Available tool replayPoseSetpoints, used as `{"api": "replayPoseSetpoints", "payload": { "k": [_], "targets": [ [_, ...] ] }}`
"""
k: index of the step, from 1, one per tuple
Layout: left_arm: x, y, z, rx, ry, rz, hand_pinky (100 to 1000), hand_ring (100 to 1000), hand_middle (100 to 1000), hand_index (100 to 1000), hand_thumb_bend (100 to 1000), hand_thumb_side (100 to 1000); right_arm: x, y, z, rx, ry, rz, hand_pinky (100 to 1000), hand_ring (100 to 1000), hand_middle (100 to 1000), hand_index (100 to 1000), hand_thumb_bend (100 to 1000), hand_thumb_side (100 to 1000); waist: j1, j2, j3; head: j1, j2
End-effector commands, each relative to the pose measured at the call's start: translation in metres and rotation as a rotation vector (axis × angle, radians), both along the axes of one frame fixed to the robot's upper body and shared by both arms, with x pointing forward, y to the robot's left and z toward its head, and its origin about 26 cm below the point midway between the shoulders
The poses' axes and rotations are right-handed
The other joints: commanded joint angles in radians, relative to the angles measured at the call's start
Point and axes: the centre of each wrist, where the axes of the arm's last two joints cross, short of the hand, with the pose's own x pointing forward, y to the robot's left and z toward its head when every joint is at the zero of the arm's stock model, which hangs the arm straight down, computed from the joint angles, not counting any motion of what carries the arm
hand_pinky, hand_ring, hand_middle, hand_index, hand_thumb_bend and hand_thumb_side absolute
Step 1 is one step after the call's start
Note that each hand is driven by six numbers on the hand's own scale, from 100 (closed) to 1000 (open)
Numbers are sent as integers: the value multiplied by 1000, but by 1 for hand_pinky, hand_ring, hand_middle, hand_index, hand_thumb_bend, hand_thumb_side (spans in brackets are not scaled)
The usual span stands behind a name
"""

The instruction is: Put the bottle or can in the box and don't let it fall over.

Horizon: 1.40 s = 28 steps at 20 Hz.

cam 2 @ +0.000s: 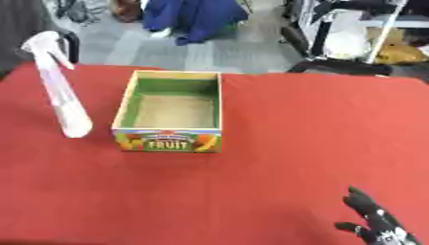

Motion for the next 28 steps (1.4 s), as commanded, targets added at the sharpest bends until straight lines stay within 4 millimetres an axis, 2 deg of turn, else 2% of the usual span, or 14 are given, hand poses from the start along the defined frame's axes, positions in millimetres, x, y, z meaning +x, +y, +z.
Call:
{"api": "replayPoseSetpoints", "payload": {
  "k": [1,5,11,16,21,28],
  "targets": [
    [-7,1,8,-32,-83,20,728,639,598,829,442,569,2,-3,5,-6,-19,-14,738,1000,1000,900,100,820,2,-5,2,-7,-10],
    [-9,4,0,-59,-84,50,723,630,592,824,441,567,1,-2,5,-7,-17,-10,738,1000,1000,900,100,820,2,-7,3,-7,-9],
    [-9,6,-1,-59,-78,53,725,633,594,824,446,569,1,-2,5,-7,-17,-10,738,1000,1000,900,100,822,2,-7,3,-3,-9],
    [-2,12,23,39,21,20,740,669,621,833,471,584,1,-2,4,-12,-14,-4,738,1000,1000,900,100,826,6,-7,-4,11,-4],
    [13,19,50,138,150,9,742,688,636,834,461,557,1,-2,4,-16,-10,8,738,1000,1000,900,100,834,9,-6,-14,24,6],
    [41,0,62,256,270,-65,752,717,654,833,446,515,0,-2,3,-21,-3,21,738,1000,1000,900,100,840,9,-6,-17,38,14]
  ]
}}
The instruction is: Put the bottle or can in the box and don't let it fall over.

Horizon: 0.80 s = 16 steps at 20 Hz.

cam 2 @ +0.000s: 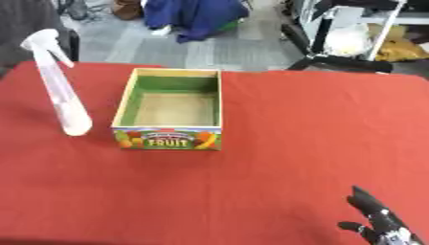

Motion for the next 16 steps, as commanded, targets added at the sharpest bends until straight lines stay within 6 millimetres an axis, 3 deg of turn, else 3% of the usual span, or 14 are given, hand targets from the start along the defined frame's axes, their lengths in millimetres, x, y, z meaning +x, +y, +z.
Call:
{"api": "replayPoseSetpoints", "payload": {
  "k": [1,16],
  "targets": [
    [5,-3,13,86,43,-7,754,720,657,832,444,509,1,-3,4,-21,-9,11,738,1000,1000,900,100,840,4,-5,-1,7,5],
    [33,-31,7,171,112,-99,773,739,661,829,415,474,1,-2,5,-22,-15,20,738,1000,1000,901,100,843,2,3,-8,12,9]
  ]
}}
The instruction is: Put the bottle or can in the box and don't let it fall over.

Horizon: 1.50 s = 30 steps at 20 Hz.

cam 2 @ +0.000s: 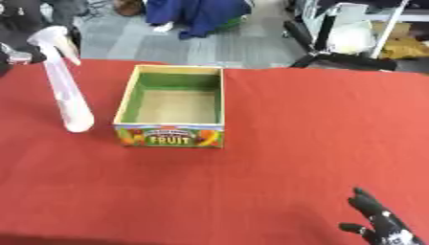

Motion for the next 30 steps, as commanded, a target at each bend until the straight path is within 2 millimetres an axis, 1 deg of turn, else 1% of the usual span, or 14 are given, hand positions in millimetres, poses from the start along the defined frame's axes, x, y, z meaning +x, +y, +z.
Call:
{"api": "replayPoseSetpoints", "payload": {
  "k": [1,7,18,25,28,29,30],
  "targets": [
    [0,-2,15,35,-37,-3,775,741,662,830,412,474,2,-3,6,-20,-16,10,738,1000,1000,901,100,843,3,-4,-2,4,2],
    [5,-9,14,54,-54,-12,778,744,665,831,399,472,2,-3,6,-20,-15,10,738,1000,1000,901,100,847,4,-5,-4,8,3],
    [4,-7,19,78,-83,7,780,744,666,834,400,480,2,-3,6,-21,-16,9,738,1000,1000,901,100,848,7,-4,-6,10,3],
    [5,-7,17,77,-50,4,766,714,639,814,353,456,3,-3,6,-21,-16,9,738,1000,1000,901,100,849,7,-4,-8,11,0],
    [5,-7,17,77,-33,6,758,700,623,802,312,428,3,-3,6,-21,-16,9,739,1000,1000,901,100,850,8,-3,-8,12,0],
    [5,-7,17,77,-28,6,758,700,623,802,312,428,3,-3,6,-22,-16,9,739,1000,1000,901,100,850,8,-3,-9,12,0],
    [5,-6,17,77,-18,6,754,696,619,798,288,414,3,-3,6,-22,-16,9,739,1000,1000,901,100,849,8,-3,-9,12,1]
  ]
}}
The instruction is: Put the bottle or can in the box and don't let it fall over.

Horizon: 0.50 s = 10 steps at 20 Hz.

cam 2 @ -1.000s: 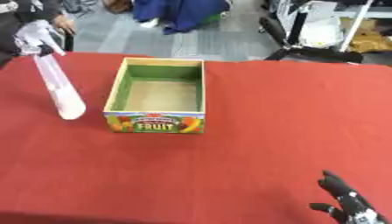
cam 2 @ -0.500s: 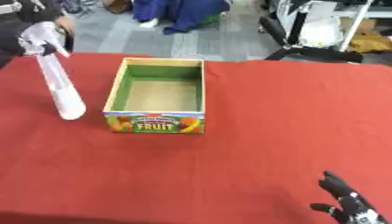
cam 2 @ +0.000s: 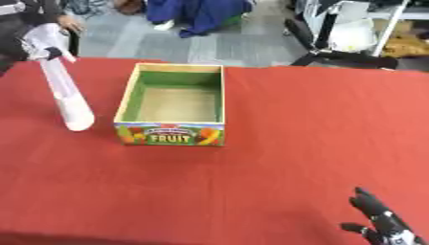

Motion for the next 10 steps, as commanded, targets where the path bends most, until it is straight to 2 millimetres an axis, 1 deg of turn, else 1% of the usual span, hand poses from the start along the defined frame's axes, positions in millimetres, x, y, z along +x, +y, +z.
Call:
{"api": "replayPoseSetpoints", "payload": {
  "k": [1,4,5,7,8,10],
  "targets": [
    [-4,5,18,14,-13,10,752,693,616,795,268,399,2,-3,6,-21,-18,6,739,1000,1000,901,100,849,6,-4,-2,3,0],
    [-5,5,20,14,5,10,751,694,609,790,242,379,2,-3,6,-20,-18,5,739,1000,1000,901,100,849,5,-4,-3,4,0],
    [-5,5,20,14,9,10,749,685,599,782,203,349,2,-3,6,-20,-18,5,739,1000,1000,901,100,850,6,-4,-3,4,0],
    [-5,6,21,15,19,11,749,682,596,779,184,337,2,-3,6,-20,-17,6,739,1000,1000,901,100,850,6,-3,-2,4,0],
    [-5,6,21,15,23,11,742,671,585,769,140,309,2,-3,6,-20,-17,6,739,1000,1000,901,100,851,6,-3,-2,5,0],
    [-6,6,21,15,28,11,736,659,572,760,100,266,2,-3,6,-20,-17,6,739,1000,1000,901,100,850,6,-3,-2,4,0]
  ]
}}
